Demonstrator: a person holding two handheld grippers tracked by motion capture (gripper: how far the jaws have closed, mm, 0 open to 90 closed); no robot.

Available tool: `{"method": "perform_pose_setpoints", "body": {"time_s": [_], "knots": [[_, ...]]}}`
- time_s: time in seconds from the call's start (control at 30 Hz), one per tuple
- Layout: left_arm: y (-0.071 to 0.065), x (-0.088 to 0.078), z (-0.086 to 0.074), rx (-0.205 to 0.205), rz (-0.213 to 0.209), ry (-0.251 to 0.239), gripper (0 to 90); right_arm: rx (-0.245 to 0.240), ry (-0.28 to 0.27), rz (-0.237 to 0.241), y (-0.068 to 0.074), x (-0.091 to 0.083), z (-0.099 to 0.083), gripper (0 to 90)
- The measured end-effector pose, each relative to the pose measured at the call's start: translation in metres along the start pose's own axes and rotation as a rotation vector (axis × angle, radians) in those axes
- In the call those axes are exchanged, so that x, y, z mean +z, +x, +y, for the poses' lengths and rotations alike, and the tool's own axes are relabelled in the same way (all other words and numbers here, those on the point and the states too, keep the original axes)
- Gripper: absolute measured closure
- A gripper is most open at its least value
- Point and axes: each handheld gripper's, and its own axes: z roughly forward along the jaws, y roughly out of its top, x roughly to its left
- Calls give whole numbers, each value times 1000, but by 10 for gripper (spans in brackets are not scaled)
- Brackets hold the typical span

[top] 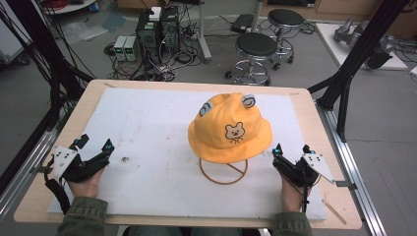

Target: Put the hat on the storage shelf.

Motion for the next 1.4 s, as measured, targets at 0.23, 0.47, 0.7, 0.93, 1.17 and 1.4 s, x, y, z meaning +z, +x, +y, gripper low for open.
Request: {"method": "perform_pose_setpoints", "body": {"time_s": [0.23, 0.47, 0.7, 0.93, 1.17, 1.4], "knots": [[-5, 2, -2, -19, -17, 29, 194, 3, 9, 13, 1, 0, -1, 72], [-6, -1, -2, -47, -25, 45, 209, 26, 11, 18, 1, -1, -1, 71], [-5, -2, -3, -48, -21, 45, 213, 30, 8, 22, 0, -2, -1, 72], [-3, 0, -5, -72, -22, 54, 214, 32, 24, 23, 0, 0, -1, 72], [0, -2, -9, -91, -1, 58, 226, 46, 28, 26, -1, -1, -1, 71], [1, -2, -10, -94, 2, 64, 229, 50, 28, 30, -1, 1, -1, 72]]}}
